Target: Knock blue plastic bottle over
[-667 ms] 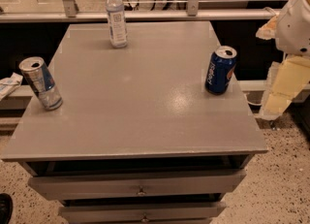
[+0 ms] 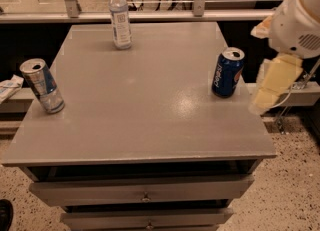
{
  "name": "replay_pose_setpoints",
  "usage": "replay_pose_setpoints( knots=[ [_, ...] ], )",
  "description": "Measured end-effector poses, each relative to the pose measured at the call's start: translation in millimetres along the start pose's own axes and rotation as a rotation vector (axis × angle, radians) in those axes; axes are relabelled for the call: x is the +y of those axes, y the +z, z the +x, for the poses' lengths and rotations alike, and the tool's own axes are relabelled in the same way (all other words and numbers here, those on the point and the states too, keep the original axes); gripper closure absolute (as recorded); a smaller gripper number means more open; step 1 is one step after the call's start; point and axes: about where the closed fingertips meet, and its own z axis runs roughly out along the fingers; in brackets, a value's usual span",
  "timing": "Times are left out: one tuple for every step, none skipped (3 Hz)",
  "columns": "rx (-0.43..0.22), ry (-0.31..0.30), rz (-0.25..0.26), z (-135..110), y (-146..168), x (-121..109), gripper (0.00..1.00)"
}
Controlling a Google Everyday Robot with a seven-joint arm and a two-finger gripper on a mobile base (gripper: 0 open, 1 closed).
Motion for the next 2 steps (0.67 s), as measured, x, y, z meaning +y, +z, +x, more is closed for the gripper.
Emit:
replay_pose_setpoints(
  knots=[
    [-0.147, 0.021, 0.013, -45, 46, -36, 0.0],
    [-0.279, 0.053, 0.034, -93, 83, -72, 0.0]
  ],
)
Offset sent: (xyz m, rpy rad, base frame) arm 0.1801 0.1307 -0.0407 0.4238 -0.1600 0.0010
